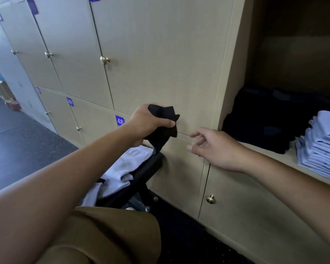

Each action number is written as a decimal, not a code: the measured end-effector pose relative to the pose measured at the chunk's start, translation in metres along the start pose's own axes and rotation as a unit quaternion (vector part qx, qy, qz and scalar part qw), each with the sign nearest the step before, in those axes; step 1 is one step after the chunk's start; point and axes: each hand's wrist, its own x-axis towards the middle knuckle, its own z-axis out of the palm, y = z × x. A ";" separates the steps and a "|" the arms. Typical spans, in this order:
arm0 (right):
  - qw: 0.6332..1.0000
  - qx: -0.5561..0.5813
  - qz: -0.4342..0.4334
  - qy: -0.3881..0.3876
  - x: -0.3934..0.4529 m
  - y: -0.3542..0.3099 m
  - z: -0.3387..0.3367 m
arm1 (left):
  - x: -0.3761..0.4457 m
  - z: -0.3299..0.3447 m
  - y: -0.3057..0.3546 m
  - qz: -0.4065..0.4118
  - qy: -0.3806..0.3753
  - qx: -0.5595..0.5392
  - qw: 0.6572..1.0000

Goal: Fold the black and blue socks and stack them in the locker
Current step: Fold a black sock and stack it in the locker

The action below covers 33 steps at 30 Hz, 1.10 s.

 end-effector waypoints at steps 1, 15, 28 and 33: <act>1.000 0.018 0.004 0.006 0.001 0.000 0.000 | -0.006 0.006 0.004 -0.020 -0.026 -0.037 0.999; 0.933 0.350 0.073 -0.027 -0.013 -0.002 -0.008 | -0.021 0.038 0.004 -0.141 -0.215 -0.320 0.912; 0.875 0.462 0.079 0.122 -0.024 0.009 -0.022 | -0.018 0.039 0.008 -0.131 -0.183 -0.281 0.933; 0.896 0.384 0.058 0.214 -0.034 0.011 -0.034 | -0.015 0.035 0.005 -0.161 -0.137 -0.252 0.944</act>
